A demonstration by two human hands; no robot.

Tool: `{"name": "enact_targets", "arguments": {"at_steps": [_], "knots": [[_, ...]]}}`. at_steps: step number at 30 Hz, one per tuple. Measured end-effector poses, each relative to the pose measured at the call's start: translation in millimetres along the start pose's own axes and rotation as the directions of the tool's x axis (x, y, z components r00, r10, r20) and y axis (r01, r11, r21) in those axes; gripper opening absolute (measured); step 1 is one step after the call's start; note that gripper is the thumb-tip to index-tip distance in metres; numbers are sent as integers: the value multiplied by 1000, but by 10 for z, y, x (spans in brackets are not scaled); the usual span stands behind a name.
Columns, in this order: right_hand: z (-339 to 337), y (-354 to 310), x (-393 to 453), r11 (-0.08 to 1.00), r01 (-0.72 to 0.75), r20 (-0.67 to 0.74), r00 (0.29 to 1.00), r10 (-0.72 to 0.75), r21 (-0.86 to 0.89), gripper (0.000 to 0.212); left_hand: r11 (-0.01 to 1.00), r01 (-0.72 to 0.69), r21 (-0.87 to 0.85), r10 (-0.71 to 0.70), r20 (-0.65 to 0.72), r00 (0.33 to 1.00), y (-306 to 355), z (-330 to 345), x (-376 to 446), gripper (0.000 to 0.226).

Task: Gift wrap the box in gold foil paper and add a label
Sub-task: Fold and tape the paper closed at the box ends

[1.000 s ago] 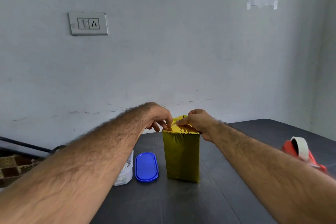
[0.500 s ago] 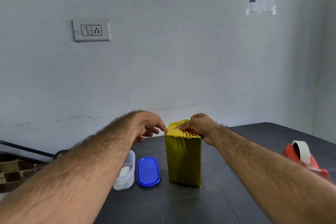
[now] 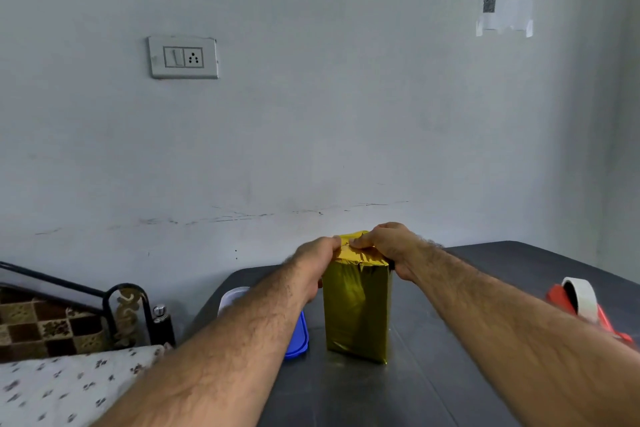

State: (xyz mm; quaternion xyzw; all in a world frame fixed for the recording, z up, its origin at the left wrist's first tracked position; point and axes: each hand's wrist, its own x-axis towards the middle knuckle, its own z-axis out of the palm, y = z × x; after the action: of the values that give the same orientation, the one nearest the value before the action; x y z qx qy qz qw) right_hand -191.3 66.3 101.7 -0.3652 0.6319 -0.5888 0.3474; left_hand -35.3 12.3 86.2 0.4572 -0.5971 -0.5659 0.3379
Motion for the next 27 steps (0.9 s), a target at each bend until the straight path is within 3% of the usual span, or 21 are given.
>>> {"name": "enact_targets", "arguments": {"at_steps": [3, 5, 11, 13, 16, 20, 22, 25, 27], "knots": [[47, -1, 8, 1000, -7, 2, 1000, 7, 11, 52, 1000, 16, 7, -16, -73, 997, -26, -7, 32, 59], [55, 17, 9, 999, 7, -25, 1000, -6, 38, 49, 1000, 0, 26, 4, -148, 989, -15, -35, 18, 63], [-157, 64, -34, 987, 127, -127, 985, -114, 99, 65, 934, -309, 177, 341, -194, 920, 124, -16, -173, 31], [-255, 68, -99, 988, 143, -151, 980, -133, 53, 64, 873, -378, 307, 455, -239, 858, 160, 39, -252, 17], [-456, 115, -185, 987, 160, -204, 965, -163, -30, 45, 709, -518, 478, 682, -276, 678, 188, 161, -426, 17], [-917, 235, -327, 977, 162, -320, 926, -199, -138, 16, 455, -689, 564, 875, -142, 463, 88, 459, -638, 22], [-1265, 374, -467, 966, 131, -438, 872, -219, -224, 2, 392, -746, 538, 905, -78, 419, -60, 743, -701, 20], [-1816, 540, -735, 929, -3, -580, 782, -229, -370, 7, 392, -825, 406, 905, -11, 425, -396, 1267, -743, 16], [-2218, 598, -889, 897, -116, -656, 722, -218, -426, 14, 525, -816, 241, 837, 24, 546, -610, 1704, -775, 16]]}}
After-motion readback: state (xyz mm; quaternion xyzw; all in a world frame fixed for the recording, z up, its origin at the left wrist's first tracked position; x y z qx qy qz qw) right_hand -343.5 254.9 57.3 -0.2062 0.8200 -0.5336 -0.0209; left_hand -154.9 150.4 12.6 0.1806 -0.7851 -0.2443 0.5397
